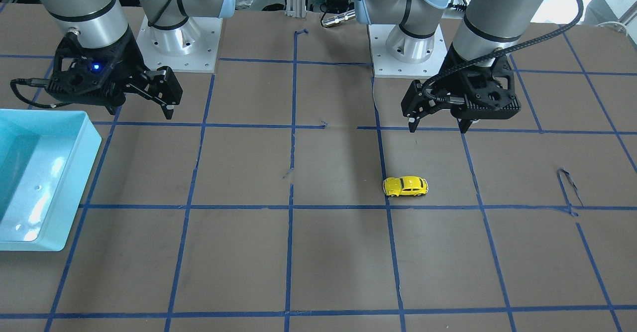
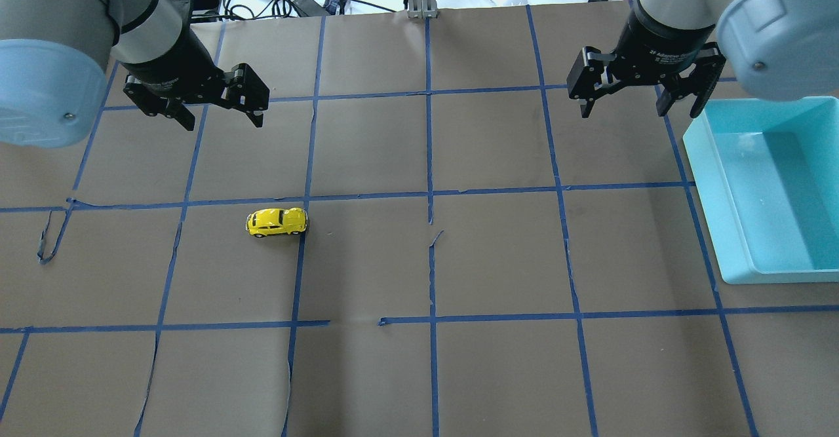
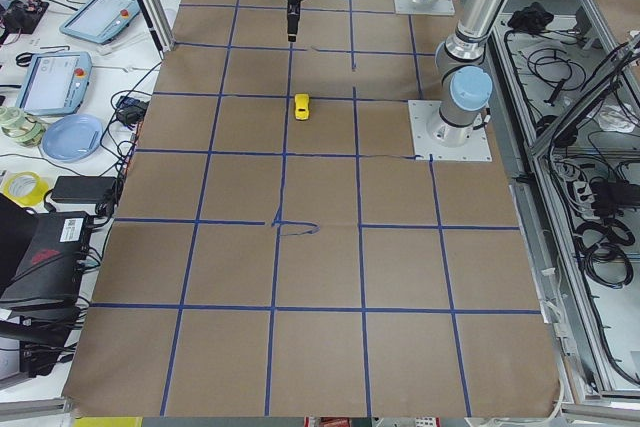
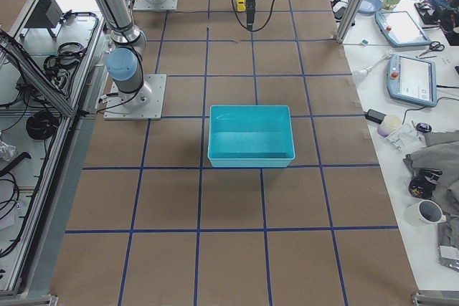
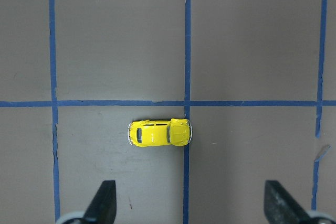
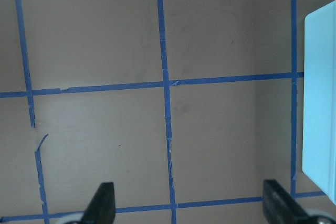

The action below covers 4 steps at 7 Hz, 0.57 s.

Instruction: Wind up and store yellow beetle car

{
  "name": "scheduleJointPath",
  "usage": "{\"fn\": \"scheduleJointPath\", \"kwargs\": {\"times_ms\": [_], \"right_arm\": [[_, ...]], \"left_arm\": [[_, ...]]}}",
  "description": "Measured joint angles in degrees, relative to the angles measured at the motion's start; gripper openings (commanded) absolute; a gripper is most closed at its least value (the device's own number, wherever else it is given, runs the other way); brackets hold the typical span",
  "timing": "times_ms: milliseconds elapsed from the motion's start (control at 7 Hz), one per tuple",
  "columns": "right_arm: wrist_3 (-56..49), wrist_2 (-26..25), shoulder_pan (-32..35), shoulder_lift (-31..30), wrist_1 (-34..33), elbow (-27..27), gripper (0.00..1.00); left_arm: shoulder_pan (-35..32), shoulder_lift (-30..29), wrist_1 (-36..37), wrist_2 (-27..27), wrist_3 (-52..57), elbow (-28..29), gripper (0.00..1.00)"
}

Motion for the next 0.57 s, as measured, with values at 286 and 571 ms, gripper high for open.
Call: {"fn": "scheduleJointPath", "kwargs": {"times_ms": [286, 571], "right_arm": [[0.0, 0.0, 0.0, 0.0, 0.0, 0.0, 1.00], [0.0, 0.0, 0.0, 0.0, 0.0, 0.0, 1.00]], "left_arm": [[0.0, 0.0, 0.0, 0.0, 0.0, 0.1, 1.00], [0.0, -0.1, 0.0, 0.0, 0.1, 0.1, 0.98]]}}
